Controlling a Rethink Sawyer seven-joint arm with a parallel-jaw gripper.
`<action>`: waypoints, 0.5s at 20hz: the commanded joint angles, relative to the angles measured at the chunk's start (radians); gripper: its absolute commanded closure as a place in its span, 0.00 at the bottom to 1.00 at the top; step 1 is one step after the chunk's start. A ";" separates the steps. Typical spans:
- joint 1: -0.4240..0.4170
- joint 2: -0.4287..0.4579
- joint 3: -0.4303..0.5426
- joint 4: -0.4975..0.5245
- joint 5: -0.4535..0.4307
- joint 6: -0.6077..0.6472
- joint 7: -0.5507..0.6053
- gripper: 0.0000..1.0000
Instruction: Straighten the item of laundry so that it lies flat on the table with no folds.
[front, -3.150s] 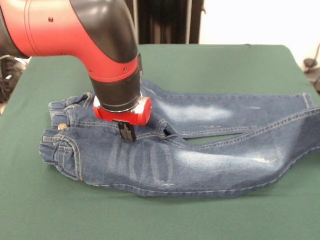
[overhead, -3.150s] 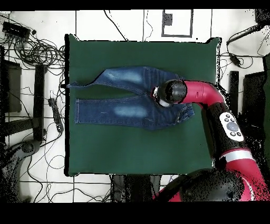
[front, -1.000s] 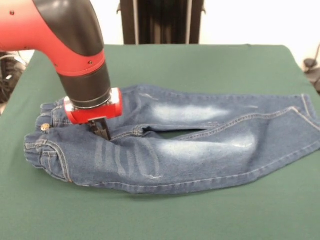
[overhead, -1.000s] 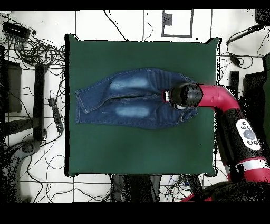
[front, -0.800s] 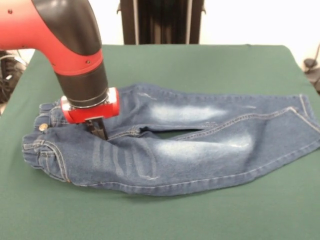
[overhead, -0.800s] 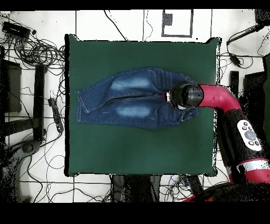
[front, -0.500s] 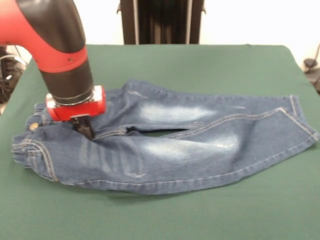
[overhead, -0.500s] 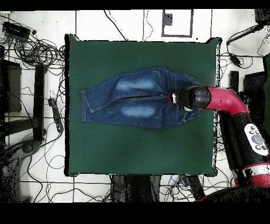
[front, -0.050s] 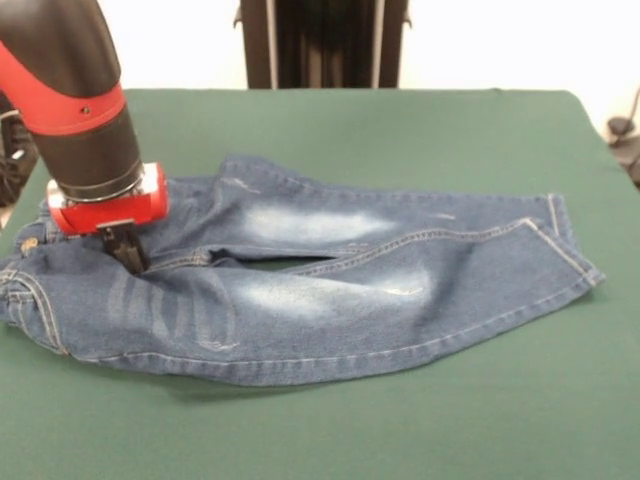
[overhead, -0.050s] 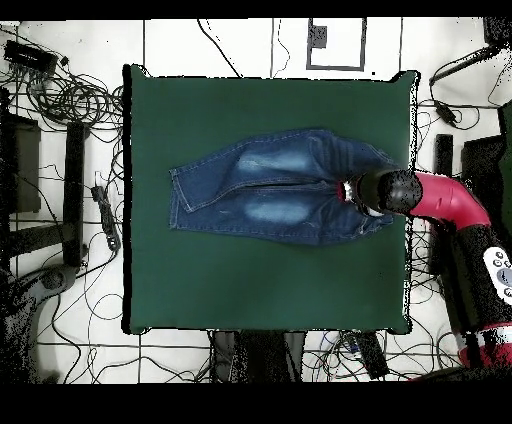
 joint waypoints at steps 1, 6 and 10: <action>-0.001 0.107 -0.146 0.049 -0.153 -0.016 -0.171 1.00; 0.044 0.132 -0.171 0.097 -0.132 -0.106 0.020 1.00; 0.083 0.129 -0.207 0.148 -0.114 -0.199 0.181 1.00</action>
